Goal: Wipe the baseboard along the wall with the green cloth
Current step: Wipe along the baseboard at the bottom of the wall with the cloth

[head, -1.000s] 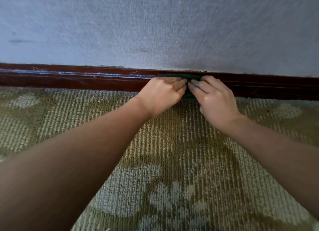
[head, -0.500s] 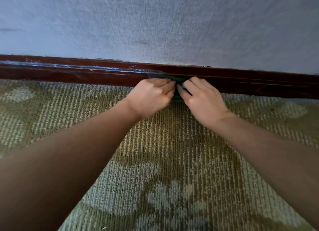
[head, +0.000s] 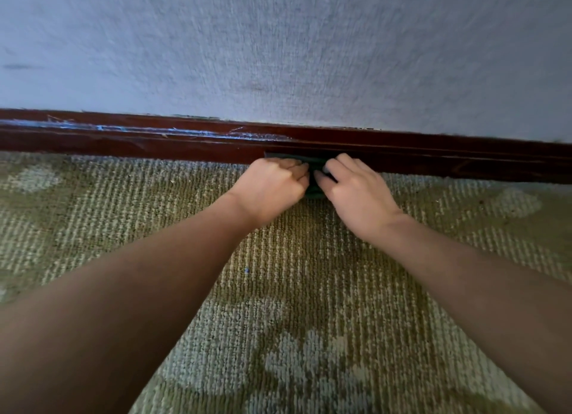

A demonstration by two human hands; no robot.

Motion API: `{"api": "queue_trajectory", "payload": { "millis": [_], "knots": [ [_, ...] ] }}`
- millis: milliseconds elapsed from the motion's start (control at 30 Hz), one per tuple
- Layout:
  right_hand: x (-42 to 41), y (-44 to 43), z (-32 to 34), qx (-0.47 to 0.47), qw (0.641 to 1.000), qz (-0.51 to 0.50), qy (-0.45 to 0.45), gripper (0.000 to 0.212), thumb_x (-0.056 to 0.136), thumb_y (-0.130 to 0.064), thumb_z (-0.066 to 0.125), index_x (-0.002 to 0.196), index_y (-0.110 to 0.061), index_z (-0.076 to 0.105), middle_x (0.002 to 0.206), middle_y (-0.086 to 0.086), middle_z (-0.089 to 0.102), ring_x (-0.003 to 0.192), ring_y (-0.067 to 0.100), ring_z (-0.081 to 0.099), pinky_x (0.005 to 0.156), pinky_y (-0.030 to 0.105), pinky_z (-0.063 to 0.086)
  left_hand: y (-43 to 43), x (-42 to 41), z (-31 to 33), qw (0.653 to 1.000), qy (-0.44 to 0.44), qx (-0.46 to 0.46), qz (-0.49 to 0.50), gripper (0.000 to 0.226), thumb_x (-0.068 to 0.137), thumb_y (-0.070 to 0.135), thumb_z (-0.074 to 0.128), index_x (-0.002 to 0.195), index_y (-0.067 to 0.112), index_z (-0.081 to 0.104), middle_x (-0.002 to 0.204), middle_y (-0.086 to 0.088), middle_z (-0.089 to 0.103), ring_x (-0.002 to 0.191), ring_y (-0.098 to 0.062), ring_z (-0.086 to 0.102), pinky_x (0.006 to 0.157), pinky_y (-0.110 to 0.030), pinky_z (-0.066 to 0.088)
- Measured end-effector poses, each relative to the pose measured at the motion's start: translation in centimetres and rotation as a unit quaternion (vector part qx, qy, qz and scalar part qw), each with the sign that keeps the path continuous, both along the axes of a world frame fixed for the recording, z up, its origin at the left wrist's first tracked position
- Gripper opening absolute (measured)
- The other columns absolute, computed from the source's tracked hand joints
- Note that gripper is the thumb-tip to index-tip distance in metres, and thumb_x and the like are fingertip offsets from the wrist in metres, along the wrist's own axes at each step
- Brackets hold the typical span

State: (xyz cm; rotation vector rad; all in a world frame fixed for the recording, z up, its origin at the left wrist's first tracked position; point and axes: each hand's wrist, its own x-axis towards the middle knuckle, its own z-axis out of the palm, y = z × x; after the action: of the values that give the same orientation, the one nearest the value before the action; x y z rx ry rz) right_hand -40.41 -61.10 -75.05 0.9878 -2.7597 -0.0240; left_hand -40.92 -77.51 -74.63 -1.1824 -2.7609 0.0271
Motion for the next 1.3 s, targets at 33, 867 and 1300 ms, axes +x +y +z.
{"api": "queue_trajectory", "payload": {
  "millis": [33,867,1300],
  "knots": [
    [0.1,-0.1,0.3,0.007,1.000,0.001,-0.002,0.026,0.059,0.003,0.076,0.084,0.003,0.071,0.074,0.012,0.063,0.074,0.027,0.062,0.061,0.027,0.048,-0.1,0.1,0.2,1.000,-0.006,-0.005,0.004,0.025,0.070,-0.005,0.064,0.093,-0.002,0.071,0.093,-0.016,0.072,0.083,-0.028,0.069,0.064,-0.036,0.058],
    [-0.7,-2.5,4.5,0.080,0.995,-0.020,-0.061,0.042,0.095,-0.004,0.035,0.137,0.000,0.036,0.132,0.018,0.044,0.127,0.030,0.031,0.106,0.034,0.023,-2.0,0.2,4.7,0.997,0.057,-0.036,0.026,0.022,0.071,0.006,0.054,0.077,0.000,0.074,0.080,-0.014,0.073,0.073,-0.027,0.070,0.057,-0.032,0.058],
    [-0.7,-3.5,4.5,0.068,0.992,-0.045,-0.093,0.042,0.096,-0.008,0.036,0.138,-0.007,0.034,0.132,0.012,0.036,0.125,0.027,0.026,0.100,0.032,0.022,-1.3,-0.1,4.8,0.984,-0.028,-0.086,0.155,0.031,0.091,0.010,0.043,0.117,0.015,0.059,0.120,0.000,0.060,0.106,-0.023,0.057,0.075,-0.035,0.047]
  ]
}}
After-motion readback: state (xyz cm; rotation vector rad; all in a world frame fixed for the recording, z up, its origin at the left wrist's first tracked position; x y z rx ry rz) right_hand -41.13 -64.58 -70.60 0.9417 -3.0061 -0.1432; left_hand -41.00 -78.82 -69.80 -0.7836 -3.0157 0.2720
